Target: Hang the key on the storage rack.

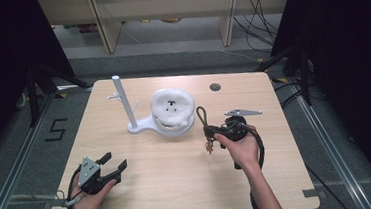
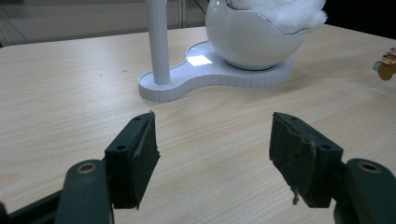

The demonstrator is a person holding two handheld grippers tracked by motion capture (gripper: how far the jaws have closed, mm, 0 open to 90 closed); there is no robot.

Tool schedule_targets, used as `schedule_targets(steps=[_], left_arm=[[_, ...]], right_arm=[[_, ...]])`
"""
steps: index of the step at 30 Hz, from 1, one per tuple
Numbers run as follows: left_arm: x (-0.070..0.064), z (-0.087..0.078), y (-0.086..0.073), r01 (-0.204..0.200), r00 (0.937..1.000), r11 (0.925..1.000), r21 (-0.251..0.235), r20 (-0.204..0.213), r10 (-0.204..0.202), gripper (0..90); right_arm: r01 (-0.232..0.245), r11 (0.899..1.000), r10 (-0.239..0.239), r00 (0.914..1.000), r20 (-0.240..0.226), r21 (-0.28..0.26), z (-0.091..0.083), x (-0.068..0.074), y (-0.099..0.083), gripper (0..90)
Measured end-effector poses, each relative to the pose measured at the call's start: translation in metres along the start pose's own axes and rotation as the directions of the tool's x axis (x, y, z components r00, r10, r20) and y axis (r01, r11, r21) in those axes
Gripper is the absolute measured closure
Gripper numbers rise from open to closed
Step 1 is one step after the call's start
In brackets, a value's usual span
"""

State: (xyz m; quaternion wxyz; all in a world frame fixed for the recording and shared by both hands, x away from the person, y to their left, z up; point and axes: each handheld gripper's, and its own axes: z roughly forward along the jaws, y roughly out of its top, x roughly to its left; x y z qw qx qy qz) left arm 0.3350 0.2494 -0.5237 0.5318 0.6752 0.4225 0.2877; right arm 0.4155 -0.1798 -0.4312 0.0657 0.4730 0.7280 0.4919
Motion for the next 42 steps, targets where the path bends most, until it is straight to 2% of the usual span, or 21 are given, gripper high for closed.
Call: schedule_targets(steps=[9,10,11,14,15,18,20,22,23,24,25,27,28,29,30,32,34,35,38,41,42], left_arm=[[0.001,0.000,0.001,0.013,0.9999,0.9999,0.011,-0.006,-0.012,31.8],[0.000,0.000,0.001,0.012,0.9999,0.9999,0.011,-0.003,-0.012,31.8],[0.000,0.000,0.001,0.010,1.0000,0.9999,0.013,-0.001,-0.010,31.8],[0.001,-0.001,0.004,0.013,0.9999,0.9999,0.007,-0.005,-0.013,31.9],[0.000,-0.001,0.006,0.017,0.9998,0.9998,-0.007,0.004,-0.017,32.0],[-0.004,-0.002,0.013,0.016,0.9995,0.9998,-0.014,0.027,-0.016,32.7],[-0.009,-0.001,0.018,0.032,0.9974,0.9992,-0.026,0.066,-0.030,34.6],[-0.012,-0.001,0.023,0.039,0.9950,0.9988,-0.028,0.093,-0.037,35.3],[-0.015,0.001,0.026,0.036,0.9932,0.9983,-0.046,0.112,-0.031,36.0],[-0.018,0.001,0.028,0.027,0.9939,0.9989,-0.038,0.108,-0.023,36.6],[-0.020,0.001,0.030,0.030,0.9926,0.9986,-0.043,0.119,-0.024,37.0],[-0.023,0.003,0.033,0.032,0.9895,0.9978,-0.058,0.142,-0.024,37.7],[-0.024,0.002,0.036,0.028,0.9898,0.9986,-0.045,0.141,-0.021,38.2],[-0.025,0.003,0.037,0.032,0.9885,0.9983,-0.048,0.149,-0.024,38.9],[-0.026,0.004,0.039,0.033,0.9875,0.9984,-0.046,0.155,-0.026,40.1],[-0.027,0.005,0.042,0.019,0.9867,0.9984,-0.053,0.162,-0.010,43.7],[-0.027,0.006,0.046,0.017,0.9862,0.9984,-0.054,0.165,-0.008,46.0],[-0.027,0.007,0.049,0.023,0.9847,0.9980,-0.059,0.174,-0.012,46.8],[-0.029,0.010,0.054,0.034,0.9806,0.9973,-0.066,0.195,-0.021,52.2],[-0.032,0.015,0.062,0.041,0.9728,0.9966,-0.072,0.230,-0.023,55.0],[-0.033,0.018,0.063,0.038,0.9698,0.9960,-0.081,0.243,-0.017,56.7]], right_arm=[[0.040,0.996,-0.045,0.9978,-0.050,-0.086,0.012,0.006,-0.003,79.0],[-0.009,0.996,0.003,0.9973,-0.074,-0.085,0.011,0.010,-0.004,79.0],[0.036,0.992,-0.045,0.9964,-0.072,-0.119,0.014,0.009,-0.004,79.0],[0.025,0.992,-0.035,0.9956,-0.087,-0.120,0.015,0.012,-0.005,79.0],[0.053,0.990,-0.065,0.9941,-0.087,-0.132,0.016,0.011,-0.004,79.0],[0.050,0.987,-0.067,0.9920,-0.107,-0.154,0.018,0.015,-0.005,79.0],[0.068,0.979,-0.092,0.9885,-0.120,-0.191,0.022,0.020,-0.005,79.0],[0.074,0.979,-0.098,0.9875,-0.123,-0.190,0.022,0.022,-0.005,79.0],[0.053,0.982,-0.078,0.9881,-0.133,-0.183,0.022,0.025,-0.006,79.0],[0.057,0.981,-0.083,0.9871,-0.137,-0.185,0.024,0.027,-0.007,79.0],[0.065,0.978,-0.096,0.9836,-0.153,-0.200,0.026,0.027,-0.008,79.0],[0.083,0.974,-0.116,0.9819,-0.150,-0.213,0.030,0.028,-0.009,79.0],[0.065,0.976,-0.101,0.9805,-0.168,-0.210,0.031,0.031,-0.010,79.0],[0.095,0.973,-0.127,0.9813,-0.144,-0.212,0.032,0.031,-0.009,79.0],[0.086,0.970,-0.125,0.9789,-0.162,-0.228,0.033,0.033,-0.010,79.0],[0.098,0.966,-0.135,0.9802,-0.145,-0.240,0.035,0.035,-0.010,79.0],[0.093,0.964,-0.135,0.9787,-0.155,-0.249,0.036,0.038,-0.011,79.0],[0.088,0.965,-0.128,0.9797,-0.154,-0.246,0.035,0.040,-0.011,79.0],[0.076,0.958,-0.126,0.9775,-0.169,-0.275,0.040,0.044,-0.013,79.0],[0.095,0.957,-0.143,0.9766,-0.160,-0.272,0.042,0.048,-0.012,79.0],[0.095,0.954,-0.151,0.9719,-0.180,-0.286,0.044,0.050,-0.011,79.0]])
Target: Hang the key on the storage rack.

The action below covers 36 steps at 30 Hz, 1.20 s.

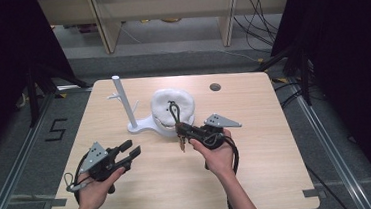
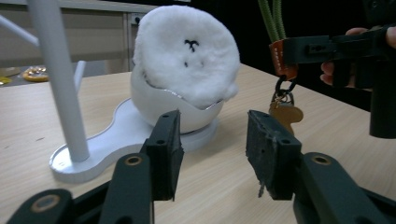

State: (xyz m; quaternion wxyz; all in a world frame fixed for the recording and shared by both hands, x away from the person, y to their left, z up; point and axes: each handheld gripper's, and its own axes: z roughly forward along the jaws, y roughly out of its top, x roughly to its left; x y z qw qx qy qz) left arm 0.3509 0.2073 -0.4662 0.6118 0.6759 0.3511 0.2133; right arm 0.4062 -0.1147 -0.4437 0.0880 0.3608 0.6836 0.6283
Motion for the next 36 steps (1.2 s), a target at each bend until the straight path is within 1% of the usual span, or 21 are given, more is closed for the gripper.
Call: schedule_targets(steps=[2,4,5,6,7,8,12,13,16,17,19,20,23,24,26,27,28,32,33,35,36], left_arm=[[0.001,0.006,0.002,-0.011,0.9999,0.9998,0.019,0.010,0.010,59.5],[0.001,0.010,0.004,-0.002,0.9998,0.9998,0.021,0.022,0.002,61.4],[0.001,0.012,0.006,0.006,0.9996,0.9996,0.026,0.026,-0.007,61.9],[0.001,0.014,0.007,0.012,0.9994,0.9997,0.022,0.031,-0.013,62.3],[0.001,0.016,0.010,0.015,0.9991,0.9998,0.017,0.040,-0.015,62.7],[0.001,0.017,0.012,0.018,0.9988,0.9997,0.013,0.046,-0.019,62.7],[0.002,0.026,0.022,0.050,0.9952,0.9987,-0.004,0.085,-0.050,64.3],[0.002,0.028,0.025,0.054,0.9942,0.9985,-0.006,0.093,-0.053,64.9],[0.002,0.034,0.032,0.050,0.9927,0.9987,-0.004,0.110,-0.049,66.4],[0.001,0.036,0.035,0.049,0.9922,0.9988,0.005,0.114,-0.049,67.0],[0.001,0.038,0.038,0.051,0.9915,0.9987,0.004,0.120,-0.051,68.4],[0.000,0.039,0.040,0.053,0.9912,0.9986,0.000,0.121,-0.053,69.1],[0.000,0.043,0.043,0.056,0.9900,0.9984,-0.005,0.130,-0.055,69.6],[0.000,0.044,0.044,0.064,0.9892,0.9979,-0.006,0.132,-0.063,69.8],[0.000,0.046,0.046,0.077,0.9867,0.9970,-0.008,0.144,-0.075,69.8],[0.000,0.047,0.047,0.077,0.9861,0.9970,-0.006,0.148,-0.076,69.8],[0.000,0.047,0.048,0.076,0.9856,0.9971,-0.005,0.152,-0.074,69.5],[0.001,0.053,0.050,0.097,0.9822,0.9953,-0.002,0.162,-0.095,68.5],[0.002,0.054,0.050,0.105,0.9806,0.9945,-0.001,0.167,-0.103,68.5],[0.002,0.056,0.050,0.120,0.9765,0.9928,0.004,0.180,-0.118,68.2],[0.001,0.056,0.049,0.128,0.9753,0.9917,0.013,0.179,-0.128,67.8]], right_arm=[[-0.002,1.000,0.002,1.0000,0.003,-0.004,0.000,0.002,0.002,79.0],[0.016,1.000,-0.016,0.9999,0.003,-0.008,-0.001,0.002,0.005,79.0],[0.013,1.000,-0.013,0.9999,0.003,-0.019,0.000,0.002,0.006,79.0],[0.012,1.000,-0.012,0.9999,0.003,-0.012,-0.001,0.003,0.007,79.0],[0.027,0.999,-0.028,0.9996,-0.009,-0.019,-0.001,0.003,0.007,79.0],[0.009,1.000,-0.009,1.0000,0.003,-0.008,-0.002,0.005,0.007,79.0],[0.029,0.999,-0.029,0.9995,0.011,-0.018,0.000,0.005,0.006,79.0],[0.031,0.999,-0.031,0.9995,0.008,-0.011,-0.001,0.005,0.006,79.0],[0.031,0.999,-0.032,0.9994,-0.012,-0.034,0.004,0.008,0.003,79.0],[0.035,0.999,-0.035,0.9994,-0.004,-0.010,0.004,0.009,0.003,79.0],[0.014,1.000,-0.014,0.9999,-0.009,-0.003,0.006,0.013,0.001,79.0],[0.039,0.999,-0.040,0.9992,-0.008,-0.008,0.007,0.012,0.002,79.0],[0.050,0.999,-0.050,0.9986,-0.019,-0.010,0.011,0.014,0.001,79.0],[0.046,0.999,-0.047,0.9986,-0.026,-0.020,0.013,0.016,0.001,79.0],[0.057,0.998,-0.057,0.9980,-0.028,-0.008,0.015,0.018,0.000,79.0],[0.073,0.997,-0.073,0.9968,-0.033,-0.013,0.017,0.018,0.000,79.0],[0.059,0.998,-0.059,0.9977,-0.035,-0.003,0.017,0.020,-0.001,79.0],[0.074,0.997,-0.075,0.9962,-0.046,-0.008,0.022,0.021,-0.003,79.0],[0.068,0.998,-0.067,0.9967,-0.046,0.004,0.022,0.023,-0.003,79.0],[0.081,0.997,-0.081,0.9958,-0.044,0.005,0.023,0.022,-0.005,79.0],[0.071,0.997,-0.070,0.9965,-0.046,0.010,0.023,0.022,-0.005,79.0]])
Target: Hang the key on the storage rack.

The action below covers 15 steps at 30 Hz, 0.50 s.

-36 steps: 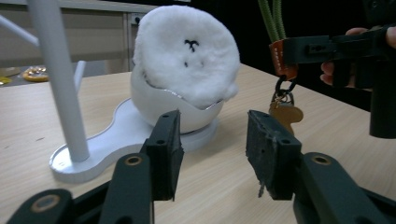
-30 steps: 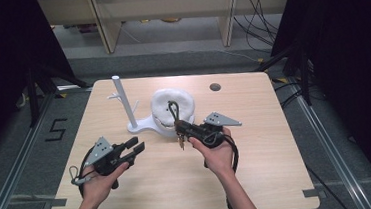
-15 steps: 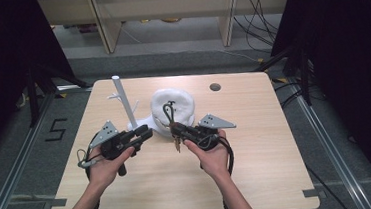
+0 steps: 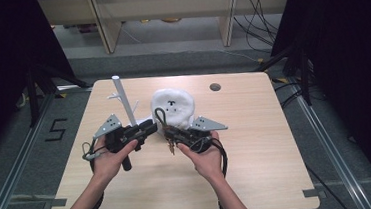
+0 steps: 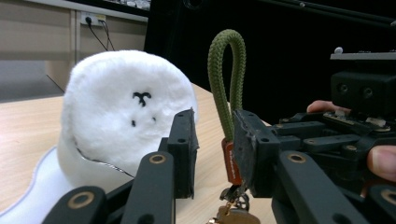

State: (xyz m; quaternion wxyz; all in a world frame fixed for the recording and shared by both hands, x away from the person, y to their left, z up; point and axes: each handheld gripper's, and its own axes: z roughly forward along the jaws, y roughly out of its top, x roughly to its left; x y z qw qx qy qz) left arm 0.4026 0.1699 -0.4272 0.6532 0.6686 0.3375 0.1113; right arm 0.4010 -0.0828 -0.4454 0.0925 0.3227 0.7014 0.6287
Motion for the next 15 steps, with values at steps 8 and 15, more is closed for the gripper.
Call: schedule_targets(steps=[8,15], left_arm=[[0.0003,0.0031,0.0002,-0.002,0.9999,1.0000,-0.009,0.013,0.002,69.7],[-0.0006,0.0026,0.0003,0.003,1.0000,0.9999,0.011,0.004,-0.003,73.2]], right_arm=[[0.007,1.000,-0.006,0.9995,-0.030,0.014,0.0049,0.0027,-0.0021,79.0],[0.023,1.000,-0.023,0.9992,-0.033,0.017,0.0081,0.0032,-0.0042,79.0]])
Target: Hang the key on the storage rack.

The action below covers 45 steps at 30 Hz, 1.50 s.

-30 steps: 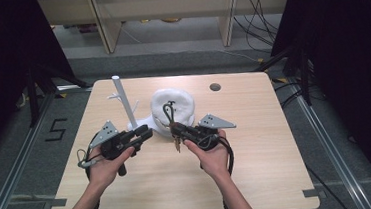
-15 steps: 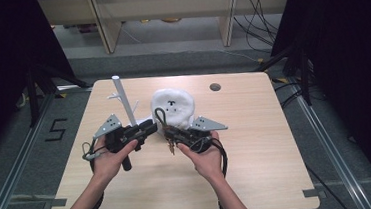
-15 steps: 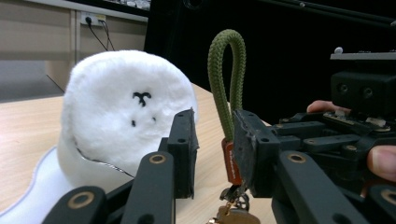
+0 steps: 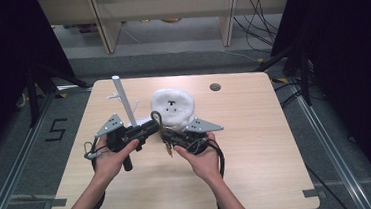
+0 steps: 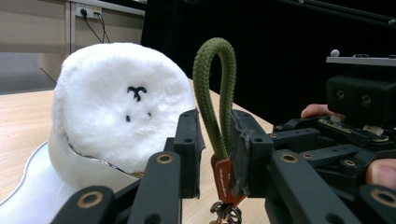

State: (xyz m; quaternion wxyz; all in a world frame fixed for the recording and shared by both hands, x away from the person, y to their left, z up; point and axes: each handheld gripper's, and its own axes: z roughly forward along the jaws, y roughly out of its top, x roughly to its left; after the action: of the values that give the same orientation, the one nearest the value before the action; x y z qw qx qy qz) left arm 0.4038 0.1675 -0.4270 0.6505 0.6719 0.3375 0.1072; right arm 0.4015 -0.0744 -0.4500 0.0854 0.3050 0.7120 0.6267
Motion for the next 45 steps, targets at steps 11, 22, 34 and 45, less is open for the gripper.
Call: schedule_targets(steps=[11,22,34,45], left_arm=[[0.001,-0.002,0.001,0.036,0.9993,0.9993,-0.007,0.013,-0.035,79.0],[0.000,-0.008,0.002,0.025,0.9995,0.9997,0.006,0.017,-0.025,84.2],[-0.005,-0.016,-0.002,-0.026,0.9996,0.9997,0.004,-0.010,0.026,84.7],[-0.003,-0.029,0.000,-0.052,0.9975,0.9986,0.005,-0.047,0.053,84.9]], right_arm=[[0.009,1.000,-0.008,0.9997,-0.023,0.011,0.002,0.003,0.001,79.2],[0.022,0.999,-0.021,0.9991,-0.038,0.032,0.004,0.006,0.001,79.3],[0.061,0.995,-0.056,0.9964,-0.064,0.081,0.010,0.010,0.005,77.9],[0.077,0.991,-0.070,0.9950,-0.071,0.111,0.011,0.011,0.010,75.5]])
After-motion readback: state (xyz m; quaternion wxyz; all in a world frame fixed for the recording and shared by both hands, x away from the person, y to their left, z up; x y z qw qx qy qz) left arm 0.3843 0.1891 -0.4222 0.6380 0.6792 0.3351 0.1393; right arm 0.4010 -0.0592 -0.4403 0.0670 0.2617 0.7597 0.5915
